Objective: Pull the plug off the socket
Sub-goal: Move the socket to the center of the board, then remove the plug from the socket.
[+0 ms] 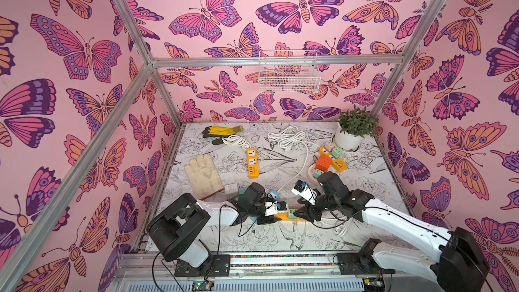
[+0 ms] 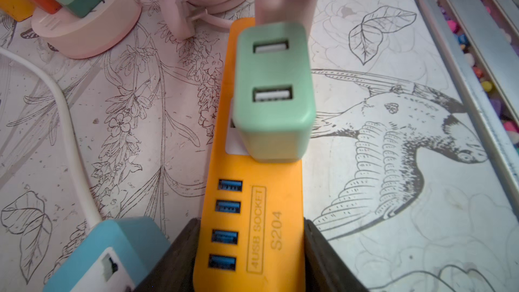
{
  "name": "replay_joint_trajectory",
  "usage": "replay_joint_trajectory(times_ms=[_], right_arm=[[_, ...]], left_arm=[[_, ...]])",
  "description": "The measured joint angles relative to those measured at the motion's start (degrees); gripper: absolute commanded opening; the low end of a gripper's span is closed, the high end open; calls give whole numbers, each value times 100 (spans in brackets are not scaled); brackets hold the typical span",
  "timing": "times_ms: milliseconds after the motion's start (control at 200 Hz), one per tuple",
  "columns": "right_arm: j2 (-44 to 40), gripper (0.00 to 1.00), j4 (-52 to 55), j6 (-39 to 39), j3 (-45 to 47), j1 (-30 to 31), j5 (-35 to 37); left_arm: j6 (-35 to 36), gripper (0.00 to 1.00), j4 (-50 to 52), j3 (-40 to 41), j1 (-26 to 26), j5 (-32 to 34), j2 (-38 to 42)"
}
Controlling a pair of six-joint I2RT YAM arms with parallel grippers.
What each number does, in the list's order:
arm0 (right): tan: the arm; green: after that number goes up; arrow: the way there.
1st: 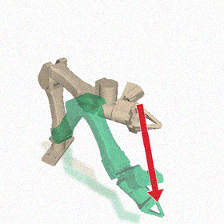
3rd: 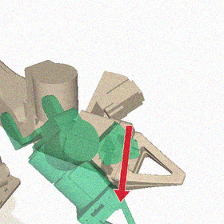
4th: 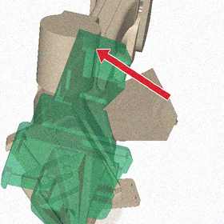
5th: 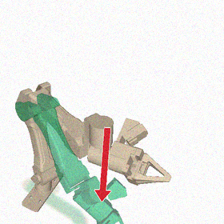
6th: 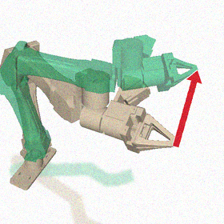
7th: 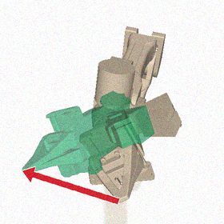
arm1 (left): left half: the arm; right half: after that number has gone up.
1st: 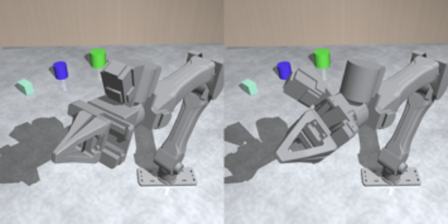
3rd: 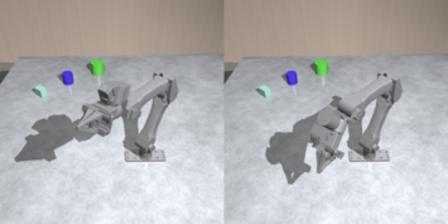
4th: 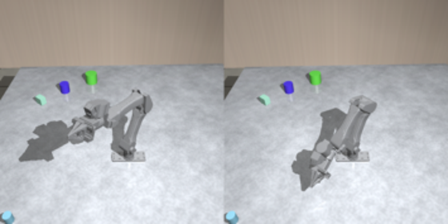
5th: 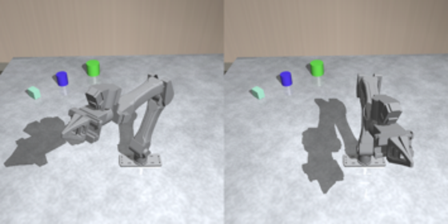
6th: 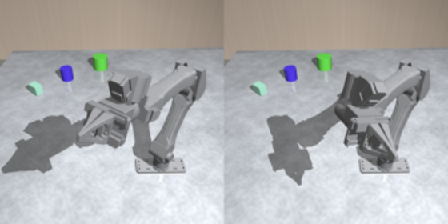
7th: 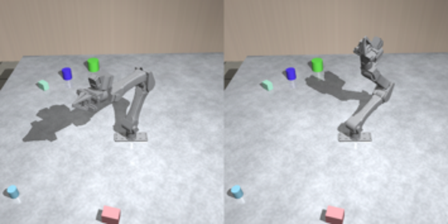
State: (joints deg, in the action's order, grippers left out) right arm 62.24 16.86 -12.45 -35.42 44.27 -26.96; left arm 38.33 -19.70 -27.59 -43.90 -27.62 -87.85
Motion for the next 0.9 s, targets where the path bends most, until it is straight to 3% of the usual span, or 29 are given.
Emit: replay_joint_trajectory(times_ms=[125, 406, 551, 896], right_arm=[[-164, 69, -232, -306, 225, 7, -66], [-203, 74, -310, -2059, 227, -31, -258], [-157, 73, -654, -2444, 323, -70, -481], [1147, 64, -850, -2935, 129, -70, -697]], left_arm=[[0, 51, -24, 20, 0, 55, 20], [-7, 52, -190, 98, 0, 149, 48], [-13, 53, -367, 293, 9, 264, 197], [-28, 53, -450, 431, 179, 278, 306]])
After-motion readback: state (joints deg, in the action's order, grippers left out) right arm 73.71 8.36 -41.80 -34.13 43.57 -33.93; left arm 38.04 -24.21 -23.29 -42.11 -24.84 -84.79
